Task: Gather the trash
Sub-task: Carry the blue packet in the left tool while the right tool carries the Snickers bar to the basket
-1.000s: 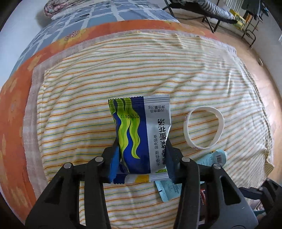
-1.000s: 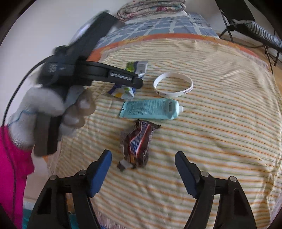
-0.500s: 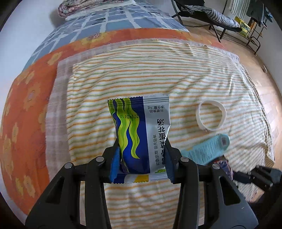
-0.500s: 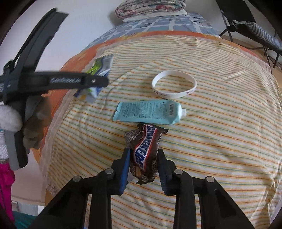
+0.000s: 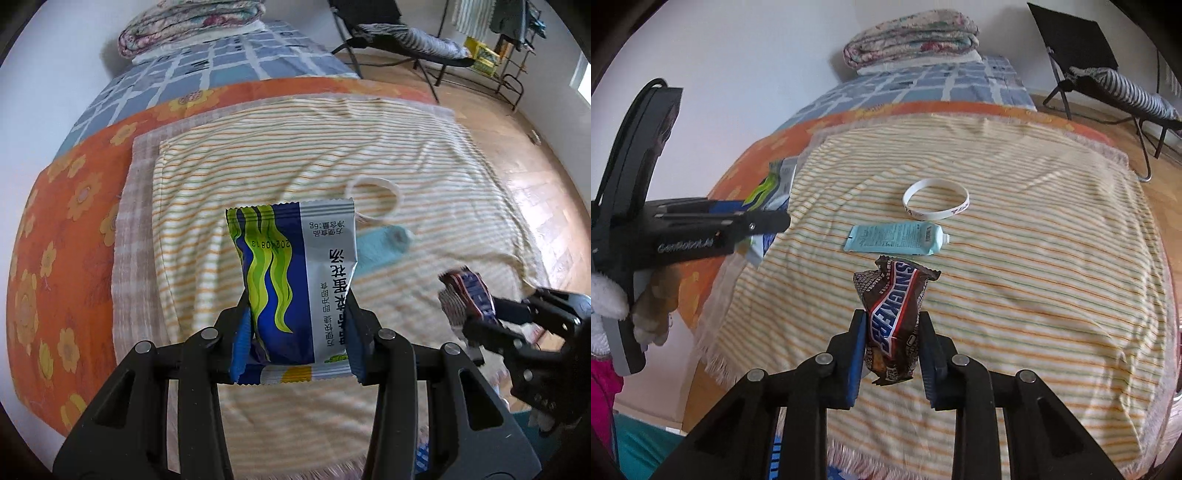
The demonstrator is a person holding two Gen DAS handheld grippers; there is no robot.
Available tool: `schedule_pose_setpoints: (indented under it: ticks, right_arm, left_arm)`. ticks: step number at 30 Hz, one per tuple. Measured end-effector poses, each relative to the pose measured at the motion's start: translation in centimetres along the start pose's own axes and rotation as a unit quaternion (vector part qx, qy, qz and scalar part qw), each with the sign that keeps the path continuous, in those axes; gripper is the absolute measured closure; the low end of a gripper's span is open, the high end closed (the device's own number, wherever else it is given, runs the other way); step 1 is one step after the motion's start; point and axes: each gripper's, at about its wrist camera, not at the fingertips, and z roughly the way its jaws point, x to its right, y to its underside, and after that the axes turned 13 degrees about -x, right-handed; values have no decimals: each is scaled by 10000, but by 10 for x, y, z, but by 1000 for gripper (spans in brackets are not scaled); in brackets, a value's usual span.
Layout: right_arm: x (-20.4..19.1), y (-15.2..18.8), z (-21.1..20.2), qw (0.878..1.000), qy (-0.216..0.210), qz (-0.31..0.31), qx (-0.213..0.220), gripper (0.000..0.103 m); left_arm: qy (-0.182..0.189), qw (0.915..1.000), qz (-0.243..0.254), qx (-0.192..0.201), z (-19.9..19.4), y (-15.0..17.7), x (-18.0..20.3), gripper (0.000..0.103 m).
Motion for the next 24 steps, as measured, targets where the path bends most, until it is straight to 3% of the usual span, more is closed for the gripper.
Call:
schedule_pose_setpoints:
  ticks: [13,24]
  right_arm:
    - [-16,53,-32,9996,-190,-161,136,77]
    - [-28,121,-42,9991,-140,-392,25,77]
  left_arm:
    - [247,9995,-7,179,-36,83,34,60]
    - [453,9989,127,31,-27,154,61,60]
